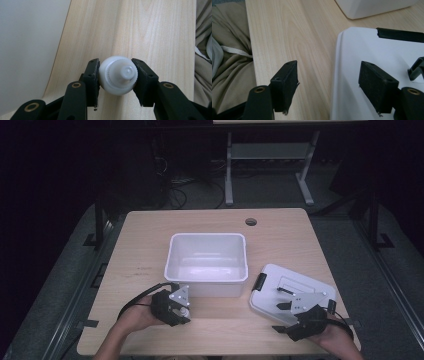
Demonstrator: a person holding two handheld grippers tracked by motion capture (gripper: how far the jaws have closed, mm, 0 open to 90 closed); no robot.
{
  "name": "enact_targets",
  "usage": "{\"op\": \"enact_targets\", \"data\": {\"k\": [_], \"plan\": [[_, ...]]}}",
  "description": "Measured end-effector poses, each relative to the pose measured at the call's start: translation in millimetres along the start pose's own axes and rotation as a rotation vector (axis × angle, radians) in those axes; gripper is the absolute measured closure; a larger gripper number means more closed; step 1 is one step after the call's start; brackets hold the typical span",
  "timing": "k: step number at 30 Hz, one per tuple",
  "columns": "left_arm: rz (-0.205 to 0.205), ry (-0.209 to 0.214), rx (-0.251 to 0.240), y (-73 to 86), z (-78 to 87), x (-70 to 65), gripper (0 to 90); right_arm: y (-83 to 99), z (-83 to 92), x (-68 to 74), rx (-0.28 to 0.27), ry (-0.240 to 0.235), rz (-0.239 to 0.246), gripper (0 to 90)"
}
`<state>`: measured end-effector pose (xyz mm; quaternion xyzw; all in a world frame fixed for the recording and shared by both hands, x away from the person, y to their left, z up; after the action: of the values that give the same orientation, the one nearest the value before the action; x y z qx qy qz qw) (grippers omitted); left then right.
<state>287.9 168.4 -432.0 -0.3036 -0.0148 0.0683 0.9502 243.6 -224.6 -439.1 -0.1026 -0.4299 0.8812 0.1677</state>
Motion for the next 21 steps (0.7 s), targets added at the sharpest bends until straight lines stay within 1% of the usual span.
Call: {"op": "enact_targets", "data": {"k": [6, 11, 13, 21], "plan": [[-0.005, -0.003, 0.004, -0.2, 0.9, -0.7, 59.5, 0.2, 0.6, 0.2, -0.002, 0.001, -0.006, 30.9], [-0.008, -0.01, 0.002, -1.2, 4.8, -2.1, 59.5, 1.1, 0.9, -0.5, -0.002, 0.001, -0.007, 30.5], [-0.003, -0.008, -0.01, -1.1, 7.1, -2.4, 59.6, 1.4, 0.9, -0.1, -0.001, -0.001, -0.013, 30.5], [0.004, -0.014, -0.023, 1.2, 13.8, -3.8, 59.6, 0.9, -0.3, 0.3, 0.0, -0.002, -0.016, 30.2]]}}
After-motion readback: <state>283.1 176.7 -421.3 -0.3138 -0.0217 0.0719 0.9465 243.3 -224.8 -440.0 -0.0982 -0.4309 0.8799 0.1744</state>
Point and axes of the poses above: each handheld gripper's, and its own axes: z roughly backward along the jaws, y roughly out of its underside, x roughly to its left, the point moved 1 cm from there along -z, roughly forward along the jaws, and after that the axes turned 9 degrees about -x, right-handed, at the moved point
